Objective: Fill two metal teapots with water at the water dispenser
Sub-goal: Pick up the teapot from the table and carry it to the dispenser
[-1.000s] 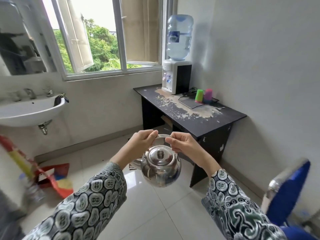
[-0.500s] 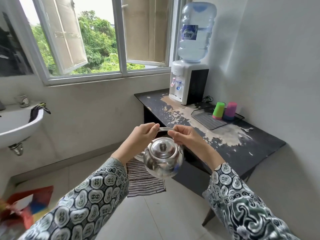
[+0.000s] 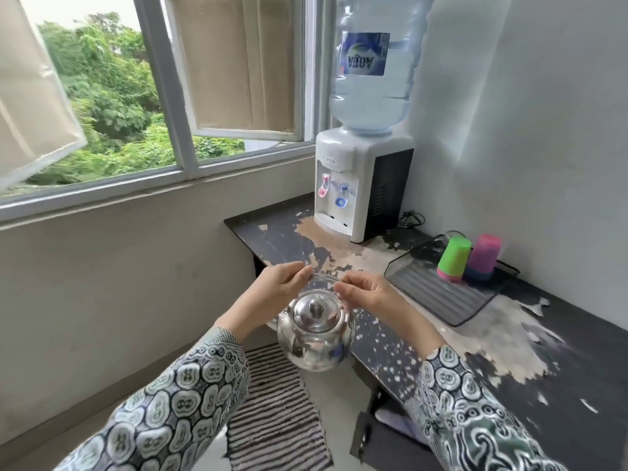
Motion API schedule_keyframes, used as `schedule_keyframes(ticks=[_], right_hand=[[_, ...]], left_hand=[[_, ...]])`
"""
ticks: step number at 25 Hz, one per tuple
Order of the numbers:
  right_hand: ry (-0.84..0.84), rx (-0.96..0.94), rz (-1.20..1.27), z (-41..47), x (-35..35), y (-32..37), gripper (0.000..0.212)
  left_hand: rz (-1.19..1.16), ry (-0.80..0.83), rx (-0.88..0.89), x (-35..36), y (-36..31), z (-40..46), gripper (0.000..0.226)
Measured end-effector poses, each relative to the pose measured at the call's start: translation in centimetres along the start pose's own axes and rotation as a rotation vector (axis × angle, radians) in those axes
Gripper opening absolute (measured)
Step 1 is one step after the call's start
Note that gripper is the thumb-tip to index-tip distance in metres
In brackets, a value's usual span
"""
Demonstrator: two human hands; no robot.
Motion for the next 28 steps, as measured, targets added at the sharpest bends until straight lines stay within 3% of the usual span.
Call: schedule_keyframes(ticks=[6, 15, 22, 28], right_hand=[[-0.078, 0.101, -0.023, 15.2, -5.4, -3.4, 0.016], [-0.261, 0.166, 0.14, 34.8, -13.1, -10.8, 0.014], [-0.505, 0.225, 0.269, 43.2, -16.2, -15.2, 0.02], [-0.647, 0.331, 0.225, 46.1, -17.2, -17.2, 0.025]], left_hand=[[0.058, 0.164, -0.029, 0.9, 11.3, 14.2, 0.029], [0.038, 0.165, -0.044, 3.1, 24.5, 30.7, 0.028], [-0.057, 0.329, -0.009, 5.0, 31.5, 40.6, 0.021], [-0.17, 0.509, 0.065, 7.6, 36.2, 45.4, 0.024]])
Point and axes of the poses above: each hand's wrist, its own z-axis towards the middle knuckle, its own x-axis out of the palm, y = z × x, the point moved 8 cm from there along z, towards the middle knuckle, and after that the axes turned 9 degrees about x, right-handed, at the moved point
